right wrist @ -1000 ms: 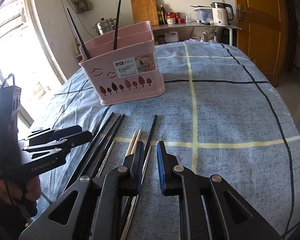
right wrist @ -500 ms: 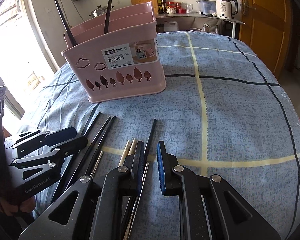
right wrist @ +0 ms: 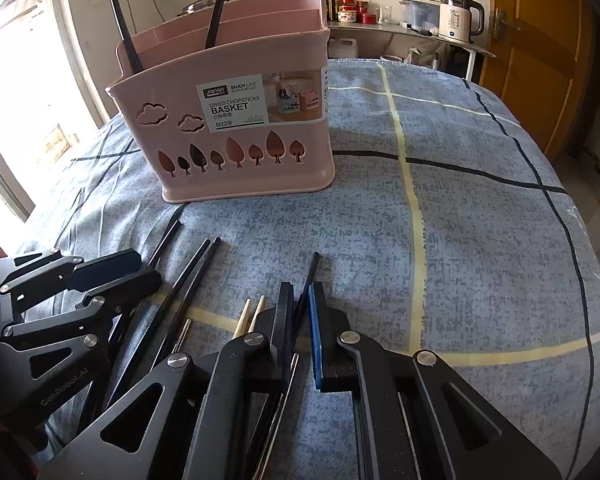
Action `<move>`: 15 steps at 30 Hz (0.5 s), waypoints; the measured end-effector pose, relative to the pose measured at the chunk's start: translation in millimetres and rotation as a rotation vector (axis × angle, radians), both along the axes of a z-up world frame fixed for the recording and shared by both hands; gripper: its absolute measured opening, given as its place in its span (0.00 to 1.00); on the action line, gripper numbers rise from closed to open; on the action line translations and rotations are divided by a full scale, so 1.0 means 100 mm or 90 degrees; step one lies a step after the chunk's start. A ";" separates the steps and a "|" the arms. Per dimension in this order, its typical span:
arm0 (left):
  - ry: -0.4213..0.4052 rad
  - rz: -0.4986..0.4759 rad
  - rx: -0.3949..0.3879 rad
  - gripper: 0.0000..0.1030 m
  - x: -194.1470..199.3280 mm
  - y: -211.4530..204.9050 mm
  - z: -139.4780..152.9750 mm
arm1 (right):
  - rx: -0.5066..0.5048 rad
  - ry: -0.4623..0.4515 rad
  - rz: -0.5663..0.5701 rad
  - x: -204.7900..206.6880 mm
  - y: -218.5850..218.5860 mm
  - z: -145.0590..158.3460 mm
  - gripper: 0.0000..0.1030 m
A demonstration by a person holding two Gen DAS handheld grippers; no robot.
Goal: Organize utensils
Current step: 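Close the left tool on a black chopstick while the right tool grasps another, then lift the black chopsticks with both tools and lower them into the pink basket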
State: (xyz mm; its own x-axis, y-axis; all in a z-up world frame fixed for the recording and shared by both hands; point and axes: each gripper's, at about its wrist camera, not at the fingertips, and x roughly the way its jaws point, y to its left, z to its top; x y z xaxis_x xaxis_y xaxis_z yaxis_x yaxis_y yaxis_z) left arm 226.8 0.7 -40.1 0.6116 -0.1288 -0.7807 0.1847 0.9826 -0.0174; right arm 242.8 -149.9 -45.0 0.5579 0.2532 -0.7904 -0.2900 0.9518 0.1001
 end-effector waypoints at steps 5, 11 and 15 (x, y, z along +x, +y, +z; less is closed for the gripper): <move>0.011 0.007 -0.033 0.07 0.01 0.06 0.03 | 0.033 -0.012 0.007 -0.06 -0.05 0.11 0.06; -0.022 0.000 -0.066 0.07 -0.13 0.12 0.25 | 0.059 -0.040 0.010 -0.18 -0.10 0.30 0.06; -0.045 -0.008 -0.091 0.06 -0.22 0.14 0.44 | 0.074 -0.064 0.015 -0.27 -0.12 0.45 0.06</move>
